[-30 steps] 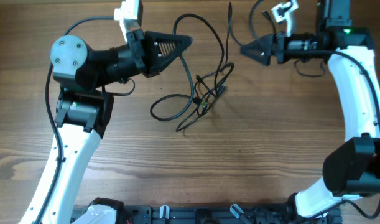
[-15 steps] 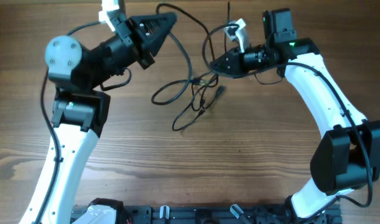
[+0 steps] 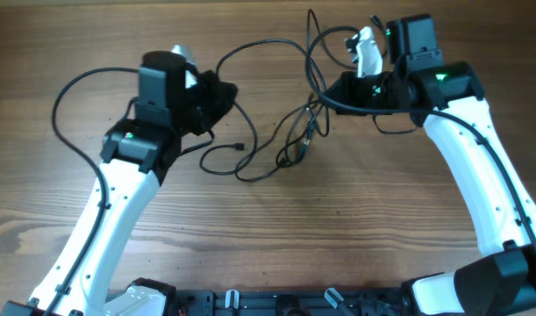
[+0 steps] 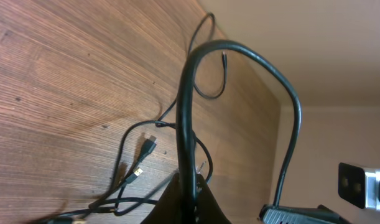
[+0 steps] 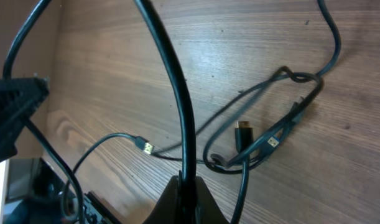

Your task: Untangle cables

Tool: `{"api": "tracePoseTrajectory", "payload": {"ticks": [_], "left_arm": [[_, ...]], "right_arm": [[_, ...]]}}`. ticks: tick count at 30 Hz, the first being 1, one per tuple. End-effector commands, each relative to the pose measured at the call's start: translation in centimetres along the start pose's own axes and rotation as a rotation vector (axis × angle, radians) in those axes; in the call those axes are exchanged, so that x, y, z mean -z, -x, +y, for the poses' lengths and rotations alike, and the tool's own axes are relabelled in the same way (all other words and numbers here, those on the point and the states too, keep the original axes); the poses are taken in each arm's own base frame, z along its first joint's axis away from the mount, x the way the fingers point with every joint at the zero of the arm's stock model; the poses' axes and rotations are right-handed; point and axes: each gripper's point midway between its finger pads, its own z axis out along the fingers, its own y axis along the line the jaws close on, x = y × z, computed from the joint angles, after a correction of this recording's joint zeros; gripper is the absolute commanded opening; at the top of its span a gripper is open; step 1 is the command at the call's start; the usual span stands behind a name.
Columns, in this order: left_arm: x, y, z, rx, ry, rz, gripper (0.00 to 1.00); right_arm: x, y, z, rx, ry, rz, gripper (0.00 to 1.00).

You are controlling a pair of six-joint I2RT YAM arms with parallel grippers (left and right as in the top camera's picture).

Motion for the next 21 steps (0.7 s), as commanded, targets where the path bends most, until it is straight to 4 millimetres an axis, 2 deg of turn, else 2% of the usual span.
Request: {"api": "tracePoseTrajectory", "payload": {"ticks": [1, 2, 3, 4, 6, 7, 10, 11, 13, 14, 16, 20, 21], "left_arm": [[-0.1, 0.4, -0.1, -0.076, 0.008, -0.027, 0.04], [-0.1, 0.4, -0.2, -0.076, 0.007, -0.028, 0.04], [-0.1, 0.4, -0.2, -0.077, 0.004, -0.029, 0.04], [-0.1, 0.4, -0.3, -0.077, -0.002, -0.027, 0.04], [-0.1, -0.1, -1.2, -0.086, -0.041, 0.0, 0.04], [-0.1, -0.5, -2.8, -0.108, -0.107, 0.016, 0.04], [0.0, -0.4, -3.0, -0.113, -0.117, 0.011, 0.04], [0.0, -0.4, -3.1, -0.113, -0.119, 0.01, 0.04], [-0.1, -0.6, -3.2, -0.115, -0.12, 0.014, 0.04], [-0.1, -0.6, -3.1, -0.114, -0.117, 0.017, 0.04], [-0.1, -0.7, -3.0, -0.117, -0.115, 0.018, 0.04], [-0.1, -0.7, -3.0, -0.117, -0.115, 0.018, 0.04], [-0.1, -0.7, -3.0, -0.116, -0.114, 0.019, 0.04]], "right_arm": [[3.5, 1.4, -2.9, -0.057, -0.263, -0.069, 0.05], [5.4, 1.1, -4.4, -0.08, -0.396, -0.07, 0.04], [6.5, 0.6, -4.9, -0.101, -0.457, -0.059, 0.05], [6.6, -0.1, -4.4, -0.1, -0.438, -0.03, 0.05], [4.9, -1.1, -1.3, -0.016, -0.274, 0.046, 0.05], [4.0, -2.4, -0.8, 0.016, -0.281, 0.109, 0.06], [5.0, -4.1, -3.9, -0.037, -0.475, 0.168, 0.08], [4.9, -4.5, -4.2, -0.053, -0.487, 0.19, 0.08], [2.3, -4.5, -4.6, -0.048, -0.465, 0.202, 0.05], [0.0, -4.1, -5.3, -0.031, -0.455, 0.186, 0.05], [-3.1, -4.2, -7.0, -0.043, -0.457, 0.213, 0.04], [-6.4, -2.9, -9.9, -0.055, -0.526, 0.203, 0.04], [-7.0, -3.3, -10.4, -0.06, -0.533, 0.226, 0.04]]}}
